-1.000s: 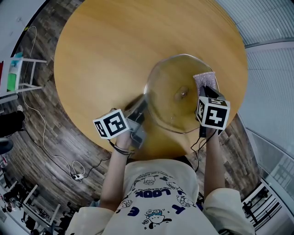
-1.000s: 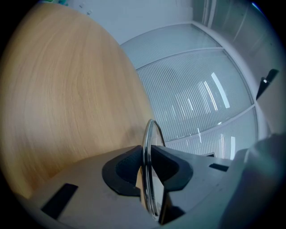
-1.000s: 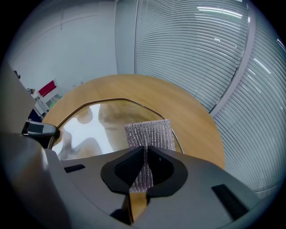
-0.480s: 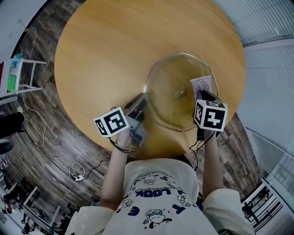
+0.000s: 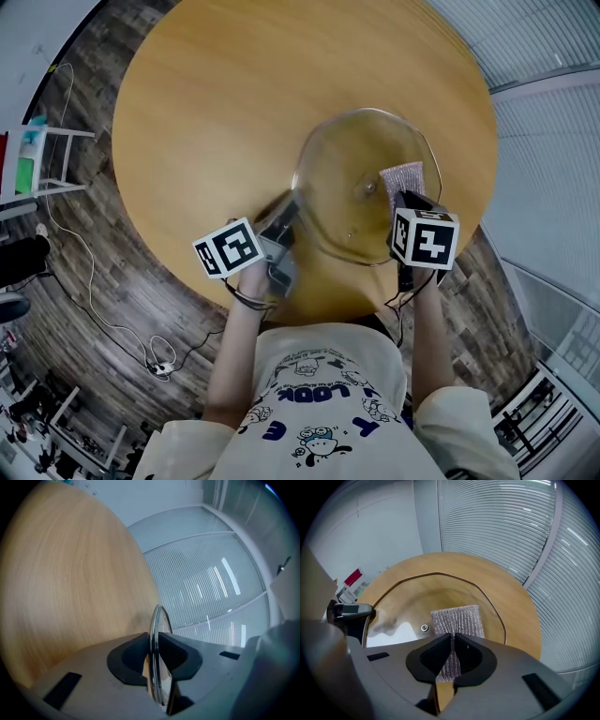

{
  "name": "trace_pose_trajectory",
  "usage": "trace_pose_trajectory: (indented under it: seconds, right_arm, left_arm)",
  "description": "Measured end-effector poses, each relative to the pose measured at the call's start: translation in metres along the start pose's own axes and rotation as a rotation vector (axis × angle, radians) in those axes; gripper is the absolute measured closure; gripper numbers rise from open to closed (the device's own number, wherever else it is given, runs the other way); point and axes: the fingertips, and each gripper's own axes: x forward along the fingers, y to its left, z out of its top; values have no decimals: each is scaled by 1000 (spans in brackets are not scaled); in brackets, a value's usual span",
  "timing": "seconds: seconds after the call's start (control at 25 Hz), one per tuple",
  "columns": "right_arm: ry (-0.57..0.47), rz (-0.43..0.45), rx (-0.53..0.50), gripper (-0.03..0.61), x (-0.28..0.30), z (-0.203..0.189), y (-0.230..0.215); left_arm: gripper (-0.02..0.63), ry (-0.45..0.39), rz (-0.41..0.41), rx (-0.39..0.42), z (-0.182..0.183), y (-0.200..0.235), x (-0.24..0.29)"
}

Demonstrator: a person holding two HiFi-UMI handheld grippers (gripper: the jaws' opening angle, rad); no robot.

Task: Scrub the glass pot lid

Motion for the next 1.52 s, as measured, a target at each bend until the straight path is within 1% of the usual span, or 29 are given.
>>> trace_pose_trajectory:
  seconds: [0.52, 1.52]
  right_arm:
    - [28, 55, 14, 535, -5, -18, 22]
    - [51, 143, -11, 535, -15, -40, 69]
  left_arm:
    - [540, -8, 2, -20, -4, 6, -2]
    - [540, 5, 7, -26, -18, 9, -5]
